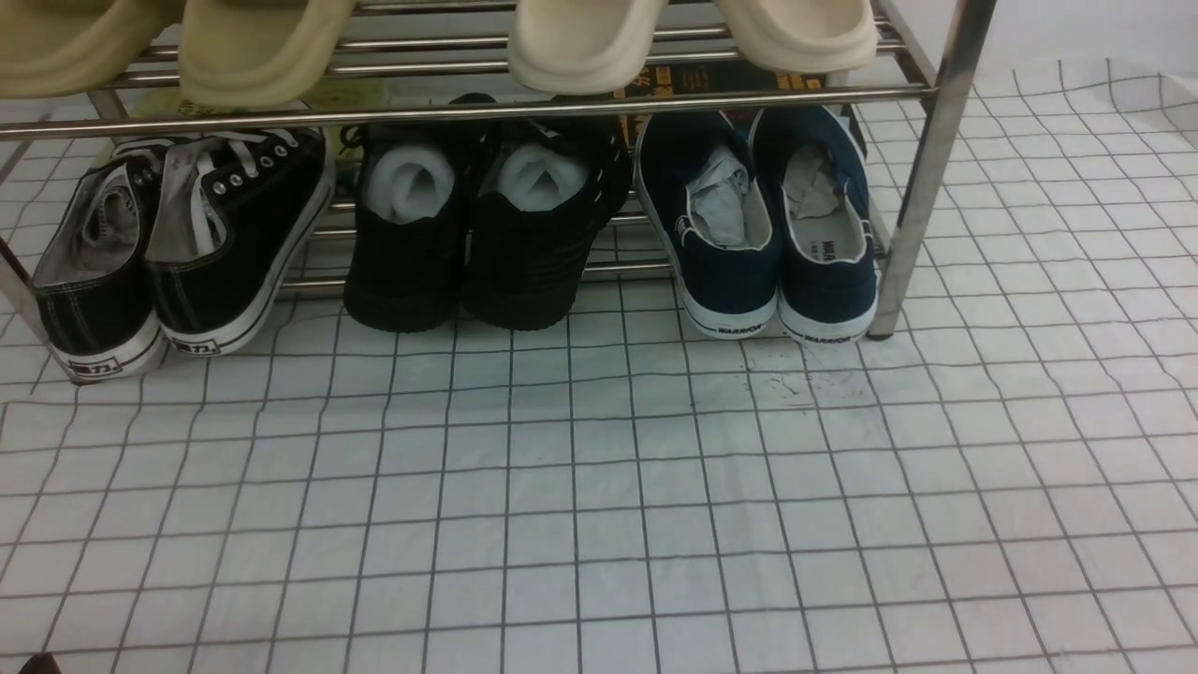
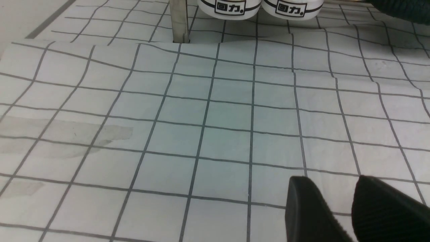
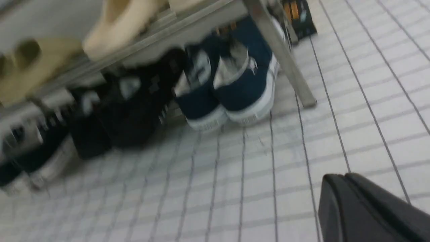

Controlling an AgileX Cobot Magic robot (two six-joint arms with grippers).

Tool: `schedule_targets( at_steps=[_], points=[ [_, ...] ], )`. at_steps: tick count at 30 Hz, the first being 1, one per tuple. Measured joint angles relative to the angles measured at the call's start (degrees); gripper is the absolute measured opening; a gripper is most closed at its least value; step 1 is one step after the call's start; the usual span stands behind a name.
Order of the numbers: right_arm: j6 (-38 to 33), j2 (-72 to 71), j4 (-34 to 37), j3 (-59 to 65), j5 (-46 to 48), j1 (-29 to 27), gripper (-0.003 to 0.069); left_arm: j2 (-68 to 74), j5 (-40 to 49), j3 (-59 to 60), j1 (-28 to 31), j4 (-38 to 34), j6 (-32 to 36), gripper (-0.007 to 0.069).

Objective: Take the shoes off the shelf with your hand from the white checkered tablecloth.

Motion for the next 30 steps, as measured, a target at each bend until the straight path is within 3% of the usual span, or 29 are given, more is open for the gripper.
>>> schedule_targets(
  at_steps=[5, 9, 14, 17, 22, 26, 30],
  points=[
    [-4.4, 22.6, -1.7, -10.2, 17.4, 0.0, 0.0001, 0.0, 0.0, 0.0, 0.0, 0.1, 0.0, 0.0240],
    [-15.8, 40.5, 6.2, -19.6, 27.2, 1.4, 0.0003, 0.0, 0.0, 0.0, 0.0, 0.1, 0.0, 0.0240],
    [-20.5, 55.0, 10.0, -31.1, 30.1, 8.6, 0.0009, 0.0, 0.0, 0.0, 0.0, 0.1, 0.0, 0.0240],
    [-18.2, 67.5, 4.8, -47.0, 32.0, 17.9, 0.0018, 0.0, 0.0, 0.0, 0.0, 0.1, 0.0, 0.0240],
    [-7.7, 78.4, -8.7, -68.7, 33.9, 26.0, 0.0037, 0.0, 0.0, 0.0, 0.0, 0.1, 0.0, 0.0240],
    [1.5, 83.0, -17.9, -82.2, 34.5, 29.6, 0.0059, 0.0, 0.0, 0.0, 0.0, 0.1, 0.0, 0.0240],
    [7.1, 86.4, -22.6, -88.5, 35.0, 30.5, 0.0095, 0.0, 0.0, 0.0, 0.0, 0.1, 0.0, 0.0240]
  ],
)
